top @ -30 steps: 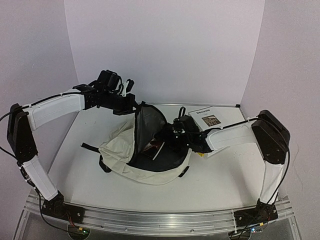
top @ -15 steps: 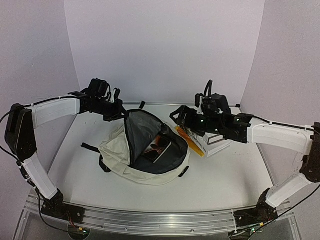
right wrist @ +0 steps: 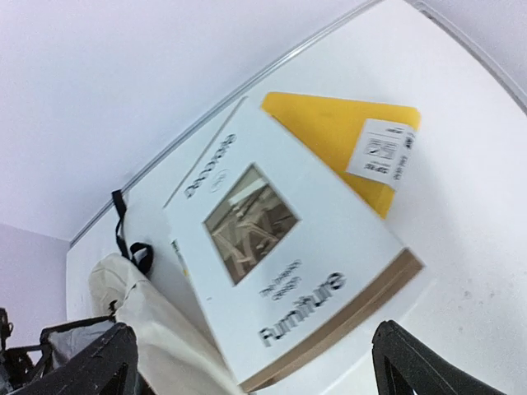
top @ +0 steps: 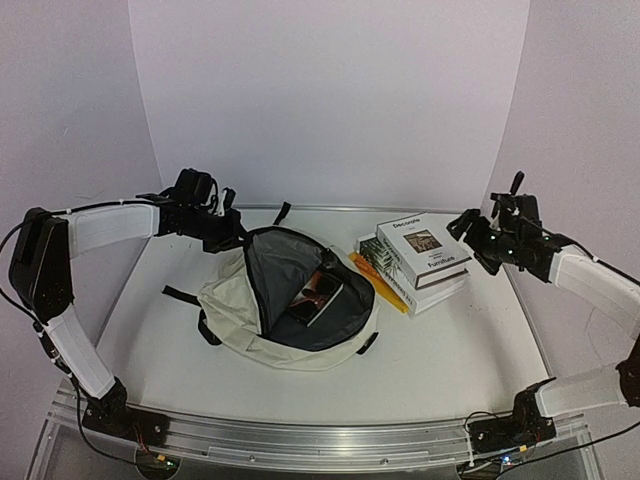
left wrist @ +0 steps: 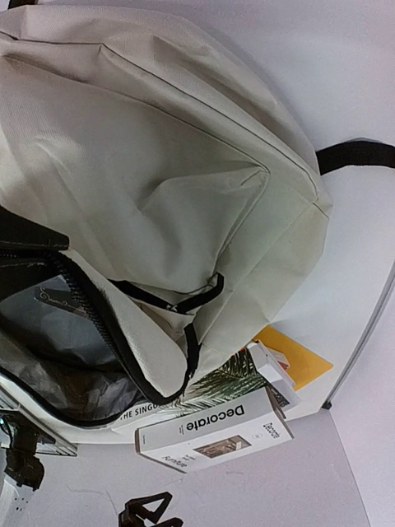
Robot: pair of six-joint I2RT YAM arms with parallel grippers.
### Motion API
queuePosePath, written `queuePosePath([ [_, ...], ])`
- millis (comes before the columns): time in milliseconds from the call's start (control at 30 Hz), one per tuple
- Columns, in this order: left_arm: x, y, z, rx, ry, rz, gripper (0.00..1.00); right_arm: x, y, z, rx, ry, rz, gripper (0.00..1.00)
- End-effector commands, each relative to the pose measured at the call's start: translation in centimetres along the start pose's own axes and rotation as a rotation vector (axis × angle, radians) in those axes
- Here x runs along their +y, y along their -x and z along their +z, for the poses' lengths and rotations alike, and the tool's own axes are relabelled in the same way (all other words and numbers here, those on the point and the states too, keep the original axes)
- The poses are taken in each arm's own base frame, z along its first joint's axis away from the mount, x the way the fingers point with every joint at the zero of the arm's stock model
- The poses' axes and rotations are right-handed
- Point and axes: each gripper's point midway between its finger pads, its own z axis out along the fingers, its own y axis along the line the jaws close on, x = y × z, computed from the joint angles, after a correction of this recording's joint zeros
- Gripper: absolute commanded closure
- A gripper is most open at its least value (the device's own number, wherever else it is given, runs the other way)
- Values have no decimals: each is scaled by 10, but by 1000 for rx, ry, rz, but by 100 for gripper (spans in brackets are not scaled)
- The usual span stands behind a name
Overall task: Pack the student bag
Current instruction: Place the book in the student bag, then pick up the book from the center of the board.
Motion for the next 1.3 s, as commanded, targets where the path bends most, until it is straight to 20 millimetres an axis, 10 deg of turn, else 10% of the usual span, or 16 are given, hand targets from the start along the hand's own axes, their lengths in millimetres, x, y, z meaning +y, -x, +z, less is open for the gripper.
queuePosePath([
  [0, 14, 2, 5, -22, 24, 16, 100, -39, 0, 4, 45, -36, 45, 2],
  [300, 34, -15, 17, 22, 79, -40, 100, -57, 3, 30, 72, 67, 95, 44],
  [600, 53, -33, 31, 79, 118, -72, 100, -64, 10, 49, 60, 95, 99, 53],
  [1167, 39, -25, 11, 51, 102, -54, 100, -45, 6, 57, 100, 237, 209, 100],
  [1267, 34, -20, 5, 37, 97, -50, 83, -32, 12, 44, 90, 288, 233, 100],
])
